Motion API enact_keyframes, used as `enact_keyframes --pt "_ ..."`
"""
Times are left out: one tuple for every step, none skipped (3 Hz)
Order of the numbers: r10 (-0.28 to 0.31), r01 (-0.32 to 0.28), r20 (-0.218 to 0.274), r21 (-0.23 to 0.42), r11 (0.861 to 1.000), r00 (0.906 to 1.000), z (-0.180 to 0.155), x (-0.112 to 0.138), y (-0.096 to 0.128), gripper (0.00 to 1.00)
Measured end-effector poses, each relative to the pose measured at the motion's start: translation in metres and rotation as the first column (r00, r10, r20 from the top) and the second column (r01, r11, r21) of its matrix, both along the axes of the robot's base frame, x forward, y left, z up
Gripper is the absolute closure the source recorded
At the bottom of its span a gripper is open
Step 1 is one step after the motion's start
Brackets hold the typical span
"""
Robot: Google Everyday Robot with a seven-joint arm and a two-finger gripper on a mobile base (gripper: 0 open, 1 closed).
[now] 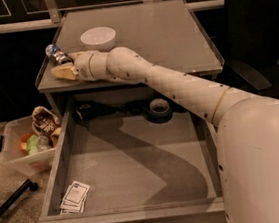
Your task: Place redbull can into top drawer
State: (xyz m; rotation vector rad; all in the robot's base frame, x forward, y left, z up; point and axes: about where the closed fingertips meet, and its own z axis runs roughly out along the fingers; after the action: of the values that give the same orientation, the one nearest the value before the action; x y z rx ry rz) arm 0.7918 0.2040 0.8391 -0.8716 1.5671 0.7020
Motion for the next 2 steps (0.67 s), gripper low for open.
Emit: enact_keyframes --pt "0.0 0.0 0.0 0.0 1.0 1.0 0.0 0.0 0.0001 0.65" --pt "-0.016 0.016 -0.019 0.01 1.0 0.9997 0.0002 0.0012 0.002 0.62"
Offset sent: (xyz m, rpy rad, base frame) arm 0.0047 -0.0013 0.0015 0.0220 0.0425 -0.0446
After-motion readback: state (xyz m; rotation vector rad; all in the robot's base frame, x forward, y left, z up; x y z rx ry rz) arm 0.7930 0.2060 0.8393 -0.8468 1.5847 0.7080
